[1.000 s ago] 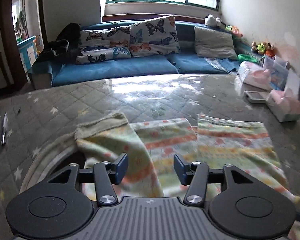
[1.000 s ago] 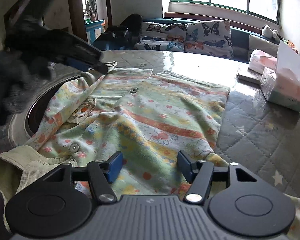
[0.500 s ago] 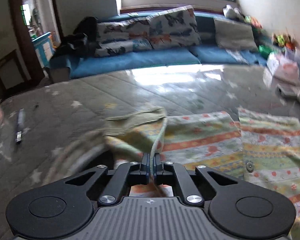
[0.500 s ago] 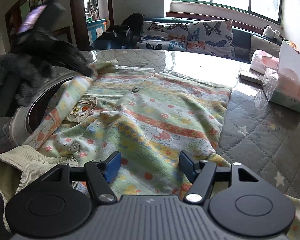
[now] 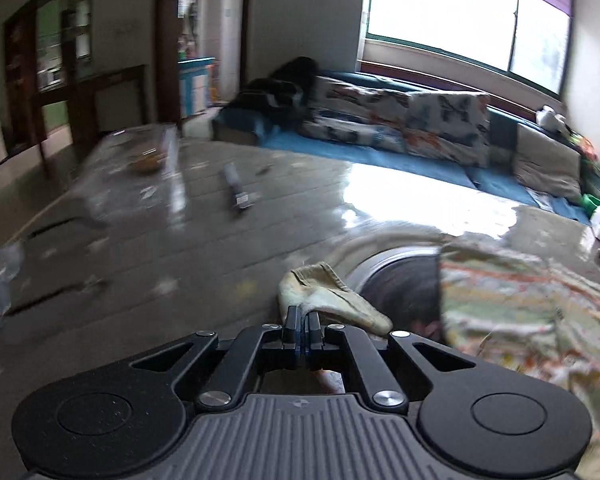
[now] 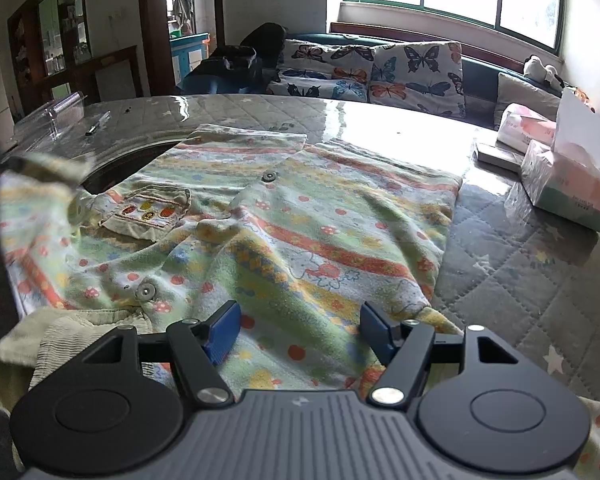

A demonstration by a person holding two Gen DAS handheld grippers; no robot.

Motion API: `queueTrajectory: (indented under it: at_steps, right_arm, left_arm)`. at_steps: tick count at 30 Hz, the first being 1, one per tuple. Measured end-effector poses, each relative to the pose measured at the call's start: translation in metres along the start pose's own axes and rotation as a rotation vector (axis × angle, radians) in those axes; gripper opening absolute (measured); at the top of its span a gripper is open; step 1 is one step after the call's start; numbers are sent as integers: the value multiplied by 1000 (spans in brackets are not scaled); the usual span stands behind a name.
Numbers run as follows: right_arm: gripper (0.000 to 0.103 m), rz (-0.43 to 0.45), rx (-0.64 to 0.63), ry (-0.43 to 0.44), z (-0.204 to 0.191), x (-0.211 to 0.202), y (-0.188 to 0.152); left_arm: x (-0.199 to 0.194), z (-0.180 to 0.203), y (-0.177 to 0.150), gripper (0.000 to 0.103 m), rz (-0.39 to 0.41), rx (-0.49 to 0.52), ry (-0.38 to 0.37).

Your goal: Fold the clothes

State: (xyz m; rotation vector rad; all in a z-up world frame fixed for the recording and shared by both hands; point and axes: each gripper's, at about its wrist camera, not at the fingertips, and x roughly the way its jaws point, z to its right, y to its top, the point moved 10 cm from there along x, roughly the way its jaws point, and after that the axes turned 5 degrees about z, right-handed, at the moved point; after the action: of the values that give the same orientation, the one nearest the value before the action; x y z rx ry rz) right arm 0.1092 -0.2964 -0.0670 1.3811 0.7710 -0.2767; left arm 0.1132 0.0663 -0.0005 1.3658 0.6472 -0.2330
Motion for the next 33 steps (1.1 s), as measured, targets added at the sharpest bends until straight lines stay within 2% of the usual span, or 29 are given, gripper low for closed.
queueTrajectory:
  at_steps: [6,9,11,16,21,23,27,33]
  right_arm:
    - [69,-11,-28,-18,-3,-2,4]
    - [69,13,-60,-18,-12,-13,13]
    - [68,34,-83,18,-26,-23,21]
    - [68,42,-149,133,-74,-32,25]
    - [67,-25,-212,199,-108,-26,3]
    - [67,-60,-237,196,-112,-20,-12]
    - [67,-65,-214,202,-110,-19,-14]
    - [69,-68,-209,198,-109,-20,-16]
  left_arm:
    - [-4,-34,-39,5,-74,-51,32]
    - [-1,-40,-46,15,-94,-62,31]
    - [-4,-40,-46,33,-89,-43,34]
    - [-13,-45,-50,53,-65,-20,26]
    - [-28,-52,-47,55,-41,-28,15]
    - [-34,-50,-44,57,-22,-16,8]
    - [-41,-29,-33,57,29,62,-35]
    - [-22,22,-29,57,54,215,-116]
